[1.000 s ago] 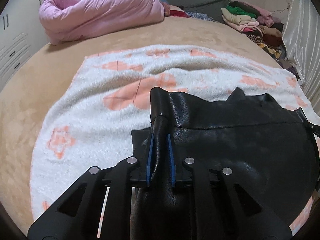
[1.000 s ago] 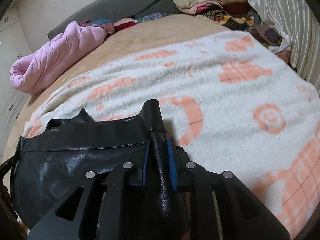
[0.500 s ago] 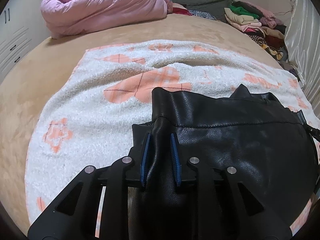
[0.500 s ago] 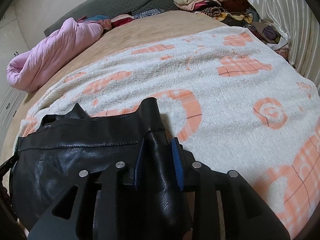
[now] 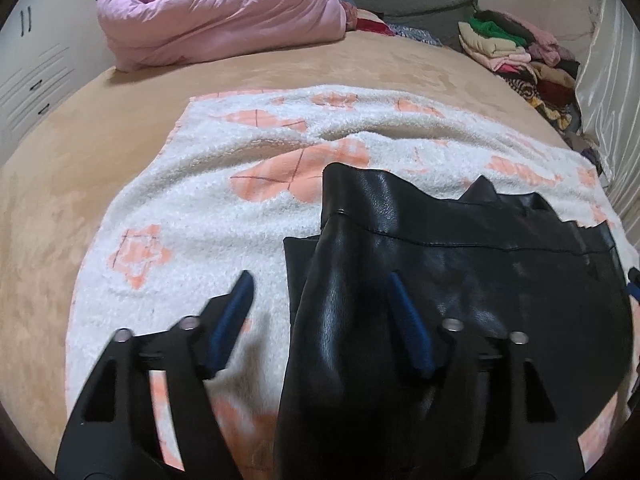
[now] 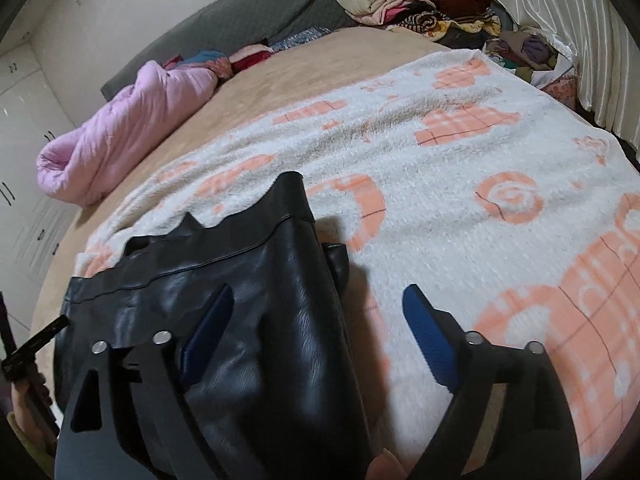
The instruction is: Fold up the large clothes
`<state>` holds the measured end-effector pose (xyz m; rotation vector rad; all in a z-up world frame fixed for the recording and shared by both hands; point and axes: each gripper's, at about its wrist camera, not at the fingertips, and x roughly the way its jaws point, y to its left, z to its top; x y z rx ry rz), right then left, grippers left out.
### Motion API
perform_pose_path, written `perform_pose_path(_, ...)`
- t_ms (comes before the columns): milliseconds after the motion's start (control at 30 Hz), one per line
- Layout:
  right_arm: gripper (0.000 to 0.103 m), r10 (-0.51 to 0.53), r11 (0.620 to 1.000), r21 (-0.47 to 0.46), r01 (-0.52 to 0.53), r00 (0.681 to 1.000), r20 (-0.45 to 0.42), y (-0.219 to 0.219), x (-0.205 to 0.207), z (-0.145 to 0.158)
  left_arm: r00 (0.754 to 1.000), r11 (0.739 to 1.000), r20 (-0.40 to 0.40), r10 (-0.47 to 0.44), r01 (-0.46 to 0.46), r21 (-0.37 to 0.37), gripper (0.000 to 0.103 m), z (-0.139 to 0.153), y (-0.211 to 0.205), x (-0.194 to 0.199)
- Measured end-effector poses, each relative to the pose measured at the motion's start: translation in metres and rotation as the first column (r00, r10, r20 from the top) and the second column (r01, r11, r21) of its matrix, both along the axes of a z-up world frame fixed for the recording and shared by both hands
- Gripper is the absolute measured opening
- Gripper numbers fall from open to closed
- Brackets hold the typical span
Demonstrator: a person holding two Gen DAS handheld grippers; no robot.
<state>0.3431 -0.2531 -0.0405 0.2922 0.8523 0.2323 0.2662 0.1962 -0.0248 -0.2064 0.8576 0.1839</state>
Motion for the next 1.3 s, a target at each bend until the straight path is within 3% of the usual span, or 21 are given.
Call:
perform_pose_path(33,0.094,0.009,1.0,0.011,-0.009,1.0,0.004,0.0,-0.004,0.002,1.0,1.0,0.007,0.003,-0.003,-0.002,0.074,0.003,0.0,-0.003)
perform_pose_path(267,0.097,0.059,0.998,-0.002,-0.059,0.997,0.046,0.007,-0.037,0.019,0.999,1.0,0.032,0.013,-0.013,0.01,0.093,0.021,0.0,-0.021)
perform_pose_path(567,0.098,0.113,0.993,-0.023,-0.112,0.991,0.077,0.018,-0.07,0.03,1.0,1.0,0.027,0.012,-0.012,-0.009,0.093,0.027,0.001,-0.04)
perform_pose_path(767,0.098,0.11,0.993,-0.036,-0.108,0.993,0.031,0.014,-0.078,0.019,1.0,0.999,-0.004,0.008,-0.008,-0.046,0.093,0.014,0.002,-0.054)
perform_pose_path(967,0.098,0.079,0.996,-0.037,-0.081,0.996,-0.05,-0.001,-0.081,-0.008,0.999,0.984,-0.046,-0.012,0.004,-0.176,0.093,-0.016,0.01,-0.068)
perform_pose_path(1133,0.098,0.11,0.993,0.051,-0.105,0.987,-0.113,-0.007,-0.076,-0.029,0.998,0.96,-0.049,-0.033,0.018,-0.278,0.093,-0.031,0.009,-0.073)
perform_pose_path(1200,0.087,0.115,0.991,0.082,-0.105,0.984,-0.135,-0.007,-0.074,-0.038,0.998,0.952,-0.053,-0.038,0.02,-0.306,0.091,-0.035,0.006,-0.073)
perform_pose_path(1233,0.082,0.128,0.989,0.093,-0.117,0.983,-0.13,-0.005,-0.074,-0.04,0.998,0.946,-0.051,-0.046,0.027,-0.324,0.079,-0.037,0.005,-0.073)
perform_pose_path(1267,0.061,0.151,0.984,0.118,-0.137,0.981,-0.124,-0.004,-0.075,-0.039,0.997,0.931,-0.043,-0.061,0.041,-0.362,0.07,-0.038,0.003,-0.074)
perform_pose_path(1300,0.054,0.161,0.98,0.134,-0.144,0.979,-0.123,-0.002,-0.076,-0.038,0.997,0.926,-0.042,-0.063,0.043,-0.375,0.06,-0.038,0.001,-0.075)
